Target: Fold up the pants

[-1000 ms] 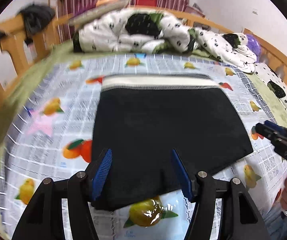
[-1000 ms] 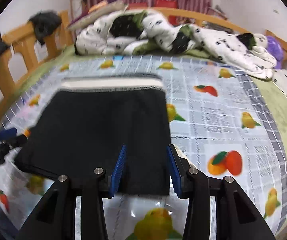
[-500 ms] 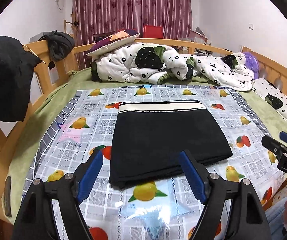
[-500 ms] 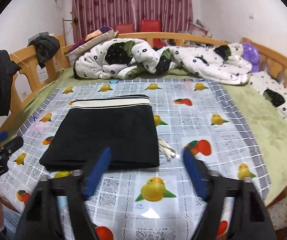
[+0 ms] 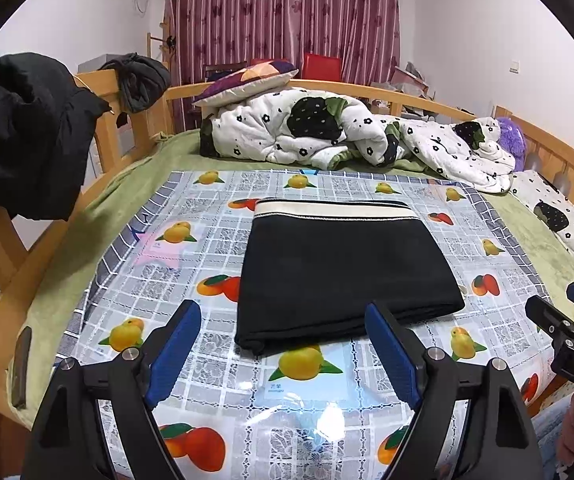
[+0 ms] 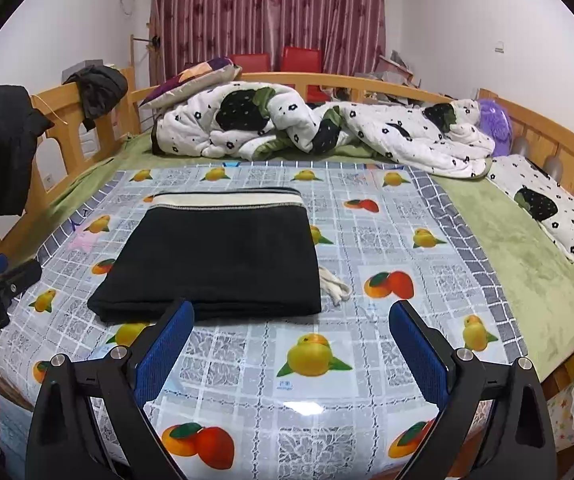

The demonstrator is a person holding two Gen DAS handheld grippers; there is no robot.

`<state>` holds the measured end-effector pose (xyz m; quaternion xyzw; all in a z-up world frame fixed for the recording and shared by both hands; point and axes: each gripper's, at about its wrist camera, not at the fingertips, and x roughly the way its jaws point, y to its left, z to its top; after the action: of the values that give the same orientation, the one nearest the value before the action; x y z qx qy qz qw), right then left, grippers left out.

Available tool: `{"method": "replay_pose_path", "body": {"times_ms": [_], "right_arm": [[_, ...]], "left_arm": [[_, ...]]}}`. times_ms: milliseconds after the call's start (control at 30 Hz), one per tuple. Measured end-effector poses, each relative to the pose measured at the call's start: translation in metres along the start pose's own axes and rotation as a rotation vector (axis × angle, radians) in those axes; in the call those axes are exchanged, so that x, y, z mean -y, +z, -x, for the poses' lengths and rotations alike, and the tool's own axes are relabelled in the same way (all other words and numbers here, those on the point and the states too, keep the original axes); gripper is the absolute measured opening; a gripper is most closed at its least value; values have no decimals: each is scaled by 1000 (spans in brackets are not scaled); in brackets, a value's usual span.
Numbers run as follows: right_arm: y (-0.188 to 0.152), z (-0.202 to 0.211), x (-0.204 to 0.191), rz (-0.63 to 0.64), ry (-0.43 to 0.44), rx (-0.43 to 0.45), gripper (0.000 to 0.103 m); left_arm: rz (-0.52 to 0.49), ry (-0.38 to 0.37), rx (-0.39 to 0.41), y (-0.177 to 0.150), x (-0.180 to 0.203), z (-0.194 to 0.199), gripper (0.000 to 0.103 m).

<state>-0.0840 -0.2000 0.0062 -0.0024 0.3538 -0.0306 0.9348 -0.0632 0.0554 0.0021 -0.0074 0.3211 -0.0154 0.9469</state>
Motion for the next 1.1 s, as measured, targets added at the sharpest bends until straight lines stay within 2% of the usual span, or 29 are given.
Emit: {"method": "replay_pose_path", "body": {"times_ms": [1100], "right_arm": [[1,6,-9,22,-29,32,97]], "left_arm": [[0,5,8,-5,4,12,85]]}}
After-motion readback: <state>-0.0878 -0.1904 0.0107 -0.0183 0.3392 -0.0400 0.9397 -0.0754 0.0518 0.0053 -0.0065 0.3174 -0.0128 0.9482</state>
